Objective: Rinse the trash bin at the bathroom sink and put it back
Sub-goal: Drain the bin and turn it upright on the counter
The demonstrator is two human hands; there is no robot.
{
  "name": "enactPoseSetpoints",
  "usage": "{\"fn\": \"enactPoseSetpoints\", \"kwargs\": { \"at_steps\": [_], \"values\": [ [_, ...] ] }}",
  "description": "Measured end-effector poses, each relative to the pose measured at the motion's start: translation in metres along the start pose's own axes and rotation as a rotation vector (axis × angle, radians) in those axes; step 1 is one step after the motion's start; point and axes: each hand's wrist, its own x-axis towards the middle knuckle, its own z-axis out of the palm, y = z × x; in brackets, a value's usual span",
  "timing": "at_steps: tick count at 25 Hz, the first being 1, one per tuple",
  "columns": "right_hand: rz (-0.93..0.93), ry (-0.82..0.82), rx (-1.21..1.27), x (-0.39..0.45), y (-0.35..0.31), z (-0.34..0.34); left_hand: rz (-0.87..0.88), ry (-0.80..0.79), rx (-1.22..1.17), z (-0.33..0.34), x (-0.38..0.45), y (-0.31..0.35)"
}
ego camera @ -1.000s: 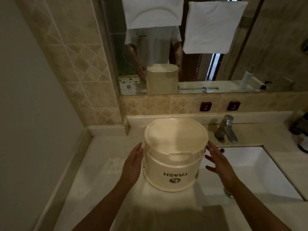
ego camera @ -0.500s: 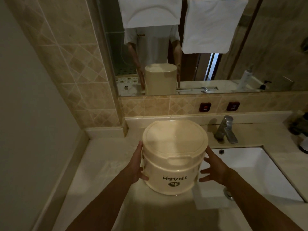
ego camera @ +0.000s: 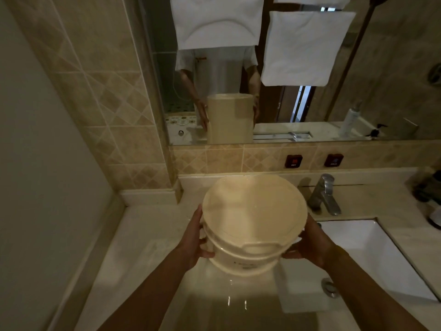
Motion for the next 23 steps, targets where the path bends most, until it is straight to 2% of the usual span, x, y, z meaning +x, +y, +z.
{"fn": "enactPoseSetpoints", "kwargs": {
  "at_steps": [3, 5, 8, 13, 15, 17, 18, 20, 23],
  "values": [
    [-0.19, -0.069, -0.007, -0.007, -0.013, 0.002, 0.113, -0.046, -0.07, -0.003, -0.001, 0.014],
    [-0.229, -0.019, -0.001, -0.011, -0.018, 0.008, 0.196, -0.021, -0.08, -0.004, -0.006, 0.021],
    [-0.308, 0.019, -0.069, -0.018, -0.016, 0.023, 0.314, 0.044, 0.043, -0.005, -0.014, 0.021],
    [-0.439, -0.136, -0.115, -0.036, -0.006, 0.042, 0.466, -0.141, 0.157, -0.034, -0.032, 0.012],
    [-0.461, -0.154, -0.117, -0.043, -0.003, 0.047, 0.5, -0.208, 0.216, -0.05, -0.04, 0.014],
    [-0.46, -0.13, -0.008, -0.049, -0.002, 0.056, 0.498, -0.252, 0.301, -0.064, -0.046, 0.017],
    [-0.44, -0.115, 0.066, -0.053, -0.002, 0.06, 0.498, -0.267, 0.35, -0.071, -0.048, 0.017],
    [-0.372, -0.185, 0.154, -0.065, -0.003, 0.065, 0.512, -0.304, 0.441, -0.081, -0.052, 0.017],
    [-0.254, -0.171, 0.102, -0.08, 0.001, 0.066, 0.513, -0.32, 0.52, -0.093, -0.055, 0.014]
  ]
}}
